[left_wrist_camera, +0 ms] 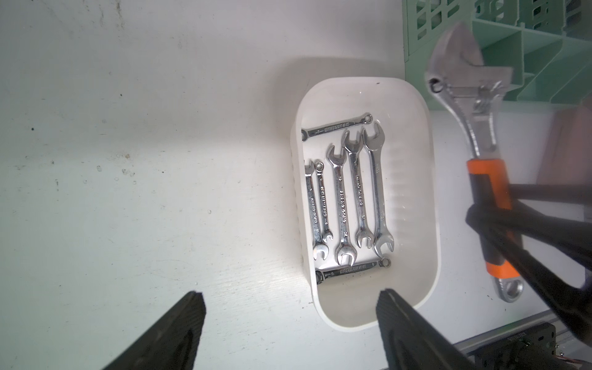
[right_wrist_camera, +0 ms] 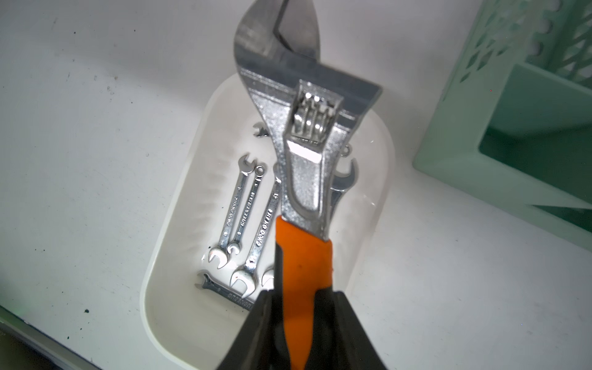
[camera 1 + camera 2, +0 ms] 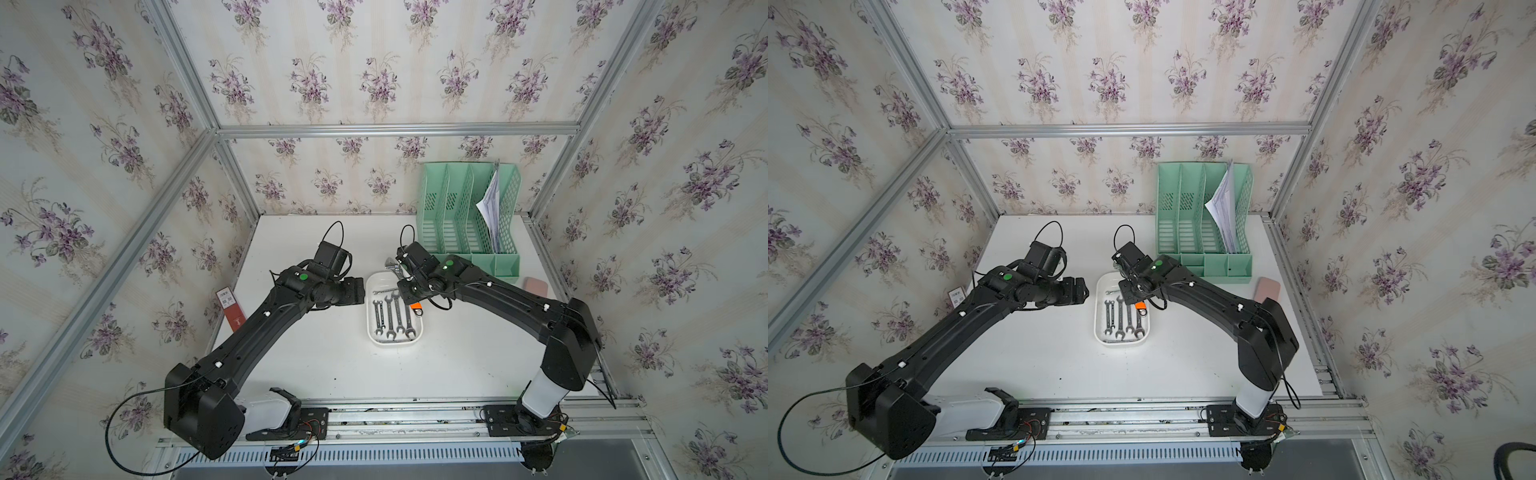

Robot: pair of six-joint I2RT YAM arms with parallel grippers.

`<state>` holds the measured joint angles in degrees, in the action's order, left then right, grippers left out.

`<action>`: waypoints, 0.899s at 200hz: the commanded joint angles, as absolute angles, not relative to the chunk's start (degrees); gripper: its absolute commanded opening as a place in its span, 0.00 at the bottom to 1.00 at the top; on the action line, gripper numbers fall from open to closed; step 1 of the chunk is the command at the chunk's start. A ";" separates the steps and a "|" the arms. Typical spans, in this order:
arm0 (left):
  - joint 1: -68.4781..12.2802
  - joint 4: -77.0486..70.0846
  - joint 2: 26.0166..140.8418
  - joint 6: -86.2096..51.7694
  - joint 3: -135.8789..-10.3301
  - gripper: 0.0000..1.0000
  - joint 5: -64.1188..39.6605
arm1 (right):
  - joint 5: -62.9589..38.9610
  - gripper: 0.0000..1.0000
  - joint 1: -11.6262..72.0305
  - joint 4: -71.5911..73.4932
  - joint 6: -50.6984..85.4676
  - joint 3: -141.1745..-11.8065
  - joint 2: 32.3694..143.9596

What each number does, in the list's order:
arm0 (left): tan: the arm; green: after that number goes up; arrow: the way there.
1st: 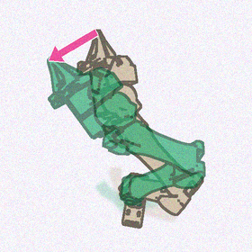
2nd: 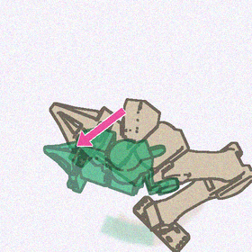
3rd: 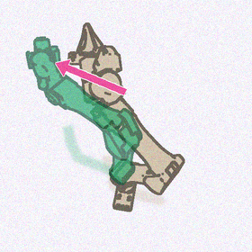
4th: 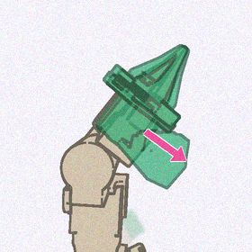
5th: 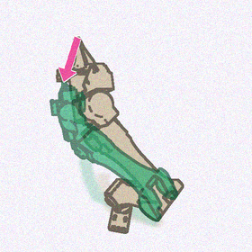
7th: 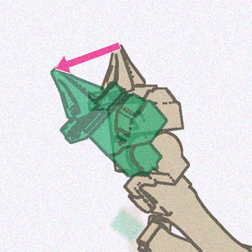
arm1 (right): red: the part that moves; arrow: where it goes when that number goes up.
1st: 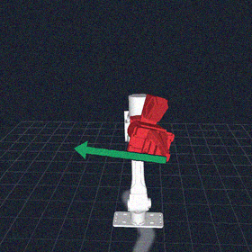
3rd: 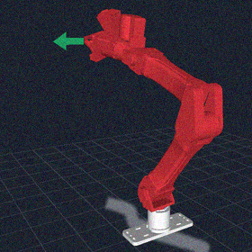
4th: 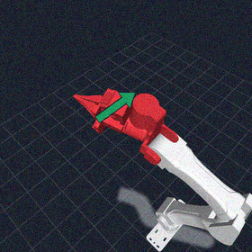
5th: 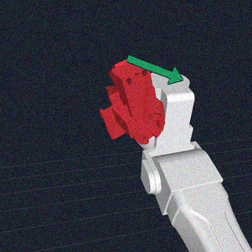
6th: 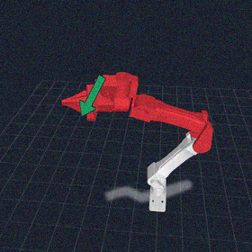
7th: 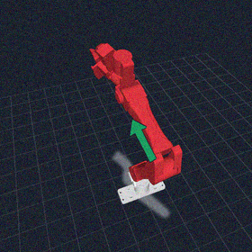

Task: Take out the wrench from the storage box
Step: Place the wrench at the center of the board.

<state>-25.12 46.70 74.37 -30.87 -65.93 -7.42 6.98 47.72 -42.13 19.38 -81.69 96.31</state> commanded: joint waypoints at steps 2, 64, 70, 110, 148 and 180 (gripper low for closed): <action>-25.09 46.45 74.80 -31.29 -66.78 0.89 -7.29 | 10.12 0.00 46.26 -40.95 21.59 -78.58 93.45; -25.11 46.58 75.22 -31.64 -66.98 0.89 -7.65 | 6.29 0.00 40.27 -34.60 25.67 -62.36 90.39; -25.10 46.58 75.31 -31.68 -67.06 0.89 -7.73 | 5.58 0.00 39.83 -33.61 25.75 -60.98 90.57; -25.12 46.49 76.18 -31.99 -67.58 0.89 -8.08 | 3.31 0.00 38.17 -30.49 25.98 -57.17 93.70; -25.07 46.58 76.69 -32.50 -67.83 0.89 -8.35 | 3.01 0.00 37.90 -29.91 25.92 -56.87 96.60; -25.10 47.26 77.33 -33.03 -68.10 0.89 -8.95 | 2.99 0.00 37.88 -29.19 26.36 -56.44 97.36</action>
